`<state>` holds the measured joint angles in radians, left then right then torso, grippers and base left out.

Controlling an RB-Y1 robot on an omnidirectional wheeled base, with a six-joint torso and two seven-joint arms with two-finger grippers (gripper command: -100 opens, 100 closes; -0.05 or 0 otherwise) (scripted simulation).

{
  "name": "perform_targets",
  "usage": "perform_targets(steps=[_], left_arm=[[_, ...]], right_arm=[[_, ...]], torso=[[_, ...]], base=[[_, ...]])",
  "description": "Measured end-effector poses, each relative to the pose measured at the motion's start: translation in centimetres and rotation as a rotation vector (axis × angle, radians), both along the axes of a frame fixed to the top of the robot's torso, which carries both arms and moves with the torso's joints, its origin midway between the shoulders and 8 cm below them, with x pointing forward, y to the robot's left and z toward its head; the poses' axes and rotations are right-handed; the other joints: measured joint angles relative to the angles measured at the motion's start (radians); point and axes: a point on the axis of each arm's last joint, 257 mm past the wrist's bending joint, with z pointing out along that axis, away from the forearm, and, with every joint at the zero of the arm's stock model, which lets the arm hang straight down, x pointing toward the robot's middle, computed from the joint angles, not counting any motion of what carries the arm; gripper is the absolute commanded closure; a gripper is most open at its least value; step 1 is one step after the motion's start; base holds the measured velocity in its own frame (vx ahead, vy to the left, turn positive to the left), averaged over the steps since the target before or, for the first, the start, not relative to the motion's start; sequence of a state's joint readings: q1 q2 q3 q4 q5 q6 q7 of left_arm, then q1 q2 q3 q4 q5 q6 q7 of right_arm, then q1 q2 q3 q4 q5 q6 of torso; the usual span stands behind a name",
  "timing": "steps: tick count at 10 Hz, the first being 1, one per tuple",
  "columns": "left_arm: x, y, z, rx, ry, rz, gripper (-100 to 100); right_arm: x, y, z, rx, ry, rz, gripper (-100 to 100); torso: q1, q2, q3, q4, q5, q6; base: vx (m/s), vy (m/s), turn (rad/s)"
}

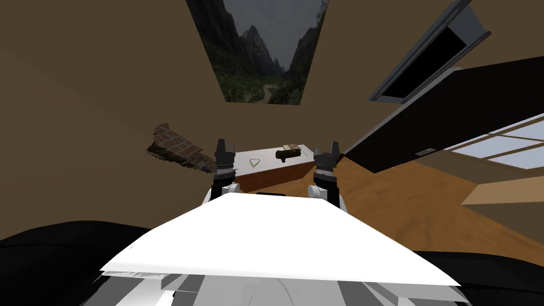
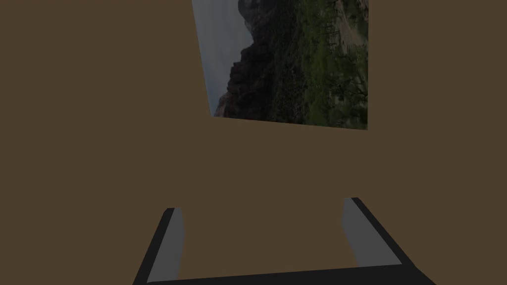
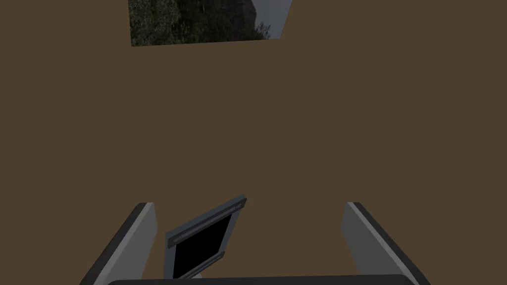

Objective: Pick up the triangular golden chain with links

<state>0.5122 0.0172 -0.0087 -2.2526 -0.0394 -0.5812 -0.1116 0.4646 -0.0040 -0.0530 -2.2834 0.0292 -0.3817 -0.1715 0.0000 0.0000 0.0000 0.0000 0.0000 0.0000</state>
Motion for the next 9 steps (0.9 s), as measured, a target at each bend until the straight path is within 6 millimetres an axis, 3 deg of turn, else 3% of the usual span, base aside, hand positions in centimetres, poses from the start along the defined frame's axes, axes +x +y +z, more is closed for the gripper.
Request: perform_targets(steps=[9], left_arm=[[6.0, -1.9, -7.0, 0.06, 0.24, -0.075, -100]], right_arm=[[0.0, 0.0, 0.0, 0.0, 0.0, 0.0, 0]], torso=[[0.004, 0.0, 0.0, 0.0, 0.001, 0.0]], base=[[-0.024, 0.051, -0.053]])
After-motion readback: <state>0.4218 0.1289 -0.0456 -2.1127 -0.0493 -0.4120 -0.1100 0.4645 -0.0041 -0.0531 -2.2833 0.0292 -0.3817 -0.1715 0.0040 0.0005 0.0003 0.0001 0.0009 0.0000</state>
